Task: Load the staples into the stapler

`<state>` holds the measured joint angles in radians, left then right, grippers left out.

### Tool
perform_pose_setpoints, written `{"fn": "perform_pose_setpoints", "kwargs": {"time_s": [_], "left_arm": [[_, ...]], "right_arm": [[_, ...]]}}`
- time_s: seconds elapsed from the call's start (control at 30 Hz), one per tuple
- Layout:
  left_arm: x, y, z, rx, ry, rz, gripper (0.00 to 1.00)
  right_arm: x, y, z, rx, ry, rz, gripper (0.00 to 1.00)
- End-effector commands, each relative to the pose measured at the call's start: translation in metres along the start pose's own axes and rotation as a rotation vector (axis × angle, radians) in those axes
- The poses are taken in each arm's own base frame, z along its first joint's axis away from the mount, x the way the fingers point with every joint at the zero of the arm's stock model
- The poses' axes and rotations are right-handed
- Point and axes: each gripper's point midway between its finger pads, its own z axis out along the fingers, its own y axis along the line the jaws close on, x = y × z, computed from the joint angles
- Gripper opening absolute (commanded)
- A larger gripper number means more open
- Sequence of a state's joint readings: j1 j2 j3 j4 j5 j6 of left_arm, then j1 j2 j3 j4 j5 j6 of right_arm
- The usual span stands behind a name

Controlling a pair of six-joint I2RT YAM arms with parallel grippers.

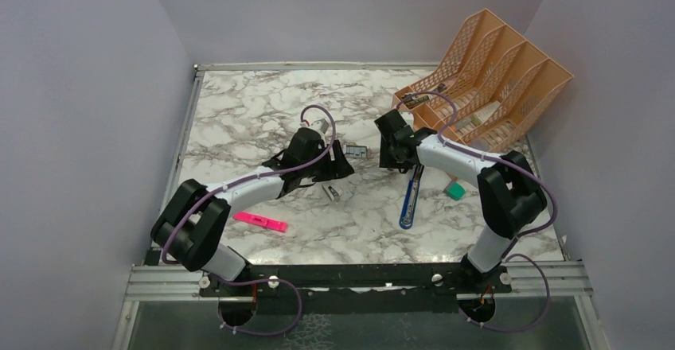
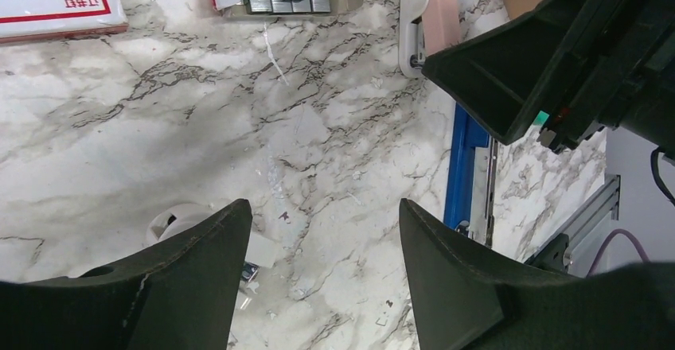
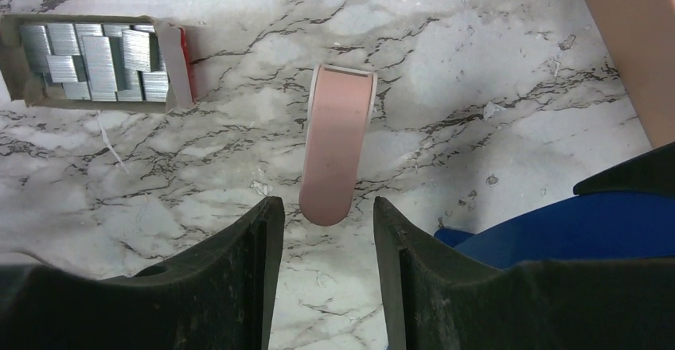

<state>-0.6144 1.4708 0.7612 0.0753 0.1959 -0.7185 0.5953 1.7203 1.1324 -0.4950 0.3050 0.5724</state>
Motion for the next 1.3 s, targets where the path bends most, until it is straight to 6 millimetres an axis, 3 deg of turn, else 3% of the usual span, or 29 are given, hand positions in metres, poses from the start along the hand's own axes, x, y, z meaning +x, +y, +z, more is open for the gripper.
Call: {"fn": "perform_pose_setpoints", "kwargs": {"time_s": [0.0, 0.3, 0.47, 0.6, 0.97, 1.1, 1.27], "left_arm": [[0.003, -0.006, 0.008, 0.059, 0.019, -0.009, 0.69], [0.012, -0.012, 0.014, 0.128, 0.065, -0.049, 0.7], [0.02, -0.011, 0.015, 0.153, 0.072, -0.084, 0.7], [0.028, -0.011, 0.017, 0.171, 0.098, -0.102, 0.67], [0.059, -0.025, 0.021, 0.203, 0.133, -0.162, 0.58], [0.074, -0.029, 0.029, 0.182, 0.134, -0.168, 0.46], [0.082, -0.035, 0.033, 0.174, 0.097, -0.177, 0.44]], "right_arm": [[-0.007, -0.006, 0.002, 0.051, -0.024, 0.026, 0.47], [-0.006, -0.001, 0.013, 0.044, -0.02, 0.024, 0.38], [-0.006, -0.001, 0.01, 0.029, -0.024, 0.03, 0.19], [0.001, 0.006, 0.0, -0.04, -0.006, 0.022, 0.14], [0.052, 0.035, -0.049, -0.365, 0.133, 0.128, 0.12], [0.064, 0.039, -0.064, -0.443, 0.158, 0.164, 0.12], [0.075, 0.035, -0.071, -0.469, 0.17, 0.17, 0.11]]}}
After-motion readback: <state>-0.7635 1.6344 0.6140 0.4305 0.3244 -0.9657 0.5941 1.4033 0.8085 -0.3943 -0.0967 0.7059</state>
